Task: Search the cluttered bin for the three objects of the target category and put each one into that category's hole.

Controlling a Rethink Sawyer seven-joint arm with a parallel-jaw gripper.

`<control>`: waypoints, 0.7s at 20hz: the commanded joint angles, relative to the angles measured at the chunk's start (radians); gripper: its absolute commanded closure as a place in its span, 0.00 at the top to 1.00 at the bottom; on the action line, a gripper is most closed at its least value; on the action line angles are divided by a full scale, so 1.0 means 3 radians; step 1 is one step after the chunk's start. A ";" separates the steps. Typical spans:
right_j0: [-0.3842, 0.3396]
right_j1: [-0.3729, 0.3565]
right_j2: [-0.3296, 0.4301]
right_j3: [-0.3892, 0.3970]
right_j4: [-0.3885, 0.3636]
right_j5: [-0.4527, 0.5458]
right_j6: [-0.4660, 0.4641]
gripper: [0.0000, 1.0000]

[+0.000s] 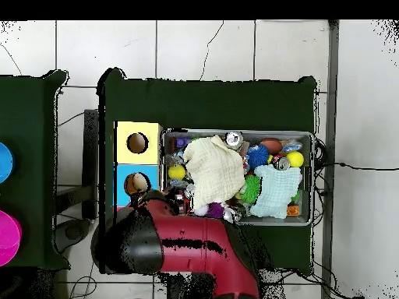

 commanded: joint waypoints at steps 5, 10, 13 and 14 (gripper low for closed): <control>-0.0211 0.0235 -0.0033 -0.0491 -0.0370 0.0171 0.0143 1.00; -0.0392 0.0274 0.0067 -0.0551 -0.0433 0.0159 -0.0029 1.00; -0.0517 0.0298 0.0105 -0.0577 -0.0496 0.0106 -0.0105 1.00; -0.0543 0.0305 0.0119 -0.0587 -0.0516 0.0109 -0.0111 1.00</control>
